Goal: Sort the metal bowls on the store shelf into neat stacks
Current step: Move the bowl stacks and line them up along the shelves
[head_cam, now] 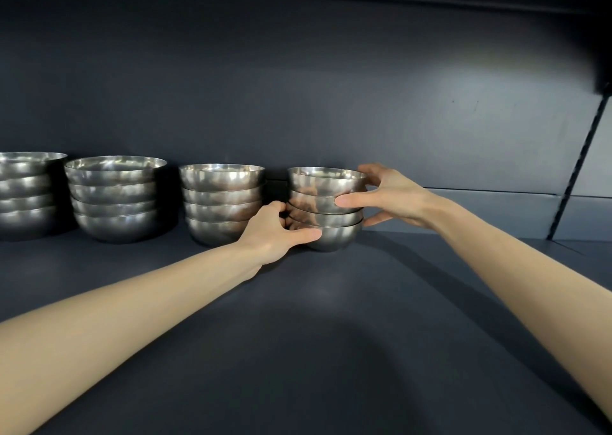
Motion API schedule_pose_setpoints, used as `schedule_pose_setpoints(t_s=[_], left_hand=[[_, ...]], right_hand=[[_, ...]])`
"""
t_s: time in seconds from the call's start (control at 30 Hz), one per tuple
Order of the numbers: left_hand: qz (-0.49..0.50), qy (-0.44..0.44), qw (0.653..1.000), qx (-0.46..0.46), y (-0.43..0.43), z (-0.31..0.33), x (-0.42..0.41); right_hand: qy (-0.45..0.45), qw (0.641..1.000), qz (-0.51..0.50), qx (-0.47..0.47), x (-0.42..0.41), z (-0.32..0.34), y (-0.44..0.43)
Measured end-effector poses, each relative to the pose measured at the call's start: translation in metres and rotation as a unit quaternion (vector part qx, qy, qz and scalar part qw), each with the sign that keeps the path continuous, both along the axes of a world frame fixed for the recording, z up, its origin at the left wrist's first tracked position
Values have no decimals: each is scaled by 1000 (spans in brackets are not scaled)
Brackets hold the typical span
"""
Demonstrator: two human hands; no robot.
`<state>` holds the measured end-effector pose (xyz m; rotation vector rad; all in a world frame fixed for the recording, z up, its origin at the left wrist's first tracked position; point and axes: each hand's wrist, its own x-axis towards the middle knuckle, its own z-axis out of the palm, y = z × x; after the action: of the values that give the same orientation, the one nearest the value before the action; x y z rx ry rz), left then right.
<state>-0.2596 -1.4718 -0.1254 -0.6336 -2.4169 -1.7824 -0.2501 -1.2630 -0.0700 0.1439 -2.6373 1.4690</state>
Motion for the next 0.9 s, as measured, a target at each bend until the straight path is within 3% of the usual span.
schedule_pose_setpoints(t_s=[0.9], left_hand=[[21, -8, 999, -26, -5, -3, -6]], right_hand=[[-16, 1000, 2, 2, -1, 3, -7]])
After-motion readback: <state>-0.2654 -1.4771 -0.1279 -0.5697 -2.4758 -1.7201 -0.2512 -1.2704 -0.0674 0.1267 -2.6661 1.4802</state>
